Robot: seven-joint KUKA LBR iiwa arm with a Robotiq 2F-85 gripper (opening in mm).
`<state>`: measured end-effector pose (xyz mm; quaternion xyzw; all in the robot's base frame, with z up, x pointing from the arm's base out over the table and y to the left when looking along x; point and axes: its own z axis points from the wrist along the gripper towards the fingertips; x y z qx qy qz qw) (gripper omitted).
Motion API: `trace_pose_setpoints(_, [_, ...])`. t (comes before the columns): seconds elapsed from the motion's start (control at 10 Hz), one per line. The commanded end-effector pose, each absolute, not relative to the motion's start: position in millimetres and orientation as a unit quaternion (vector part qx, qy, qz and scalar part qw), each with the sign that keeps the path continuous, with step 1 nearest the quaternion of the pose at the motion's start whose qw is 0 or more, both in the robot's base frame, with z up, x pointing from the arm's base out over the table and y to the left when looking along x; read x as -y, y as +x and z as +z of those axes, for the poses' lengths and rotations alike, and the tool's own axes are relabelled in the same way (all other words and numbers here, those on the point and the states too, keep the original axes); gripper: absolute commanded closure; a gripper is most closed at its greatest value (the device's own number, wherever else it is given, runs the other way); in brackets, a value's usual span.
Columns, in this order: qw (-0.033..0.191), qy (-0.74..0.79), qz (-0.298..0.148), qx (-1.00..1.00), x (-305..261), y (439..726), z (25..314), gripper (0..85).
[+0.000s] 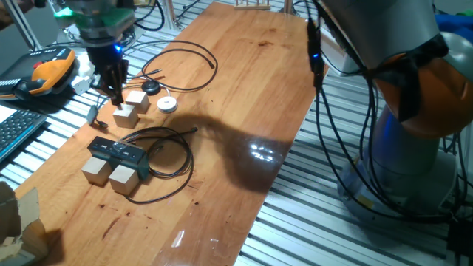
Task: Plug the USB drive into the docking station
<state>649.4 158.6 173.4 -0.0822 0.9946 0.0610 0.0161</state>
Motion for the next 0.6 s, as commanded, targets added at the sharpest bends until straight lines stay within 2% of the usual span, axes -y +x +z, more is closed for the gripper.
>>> trace_pose_setpoints(0.0, [0.022,-0.077,0.054,-0.995,-174.6,644.0,168.8,85.0])
trace_pose_setpoints(0.2, [0.029,-0.062,0.059,-0.996,-185.7,630.5,149.9,85.0])
trace_pose_setpoints(0.5, [0.025,-0.053,0.059,-0.997,-202.8,611.3,148.7,85.0])
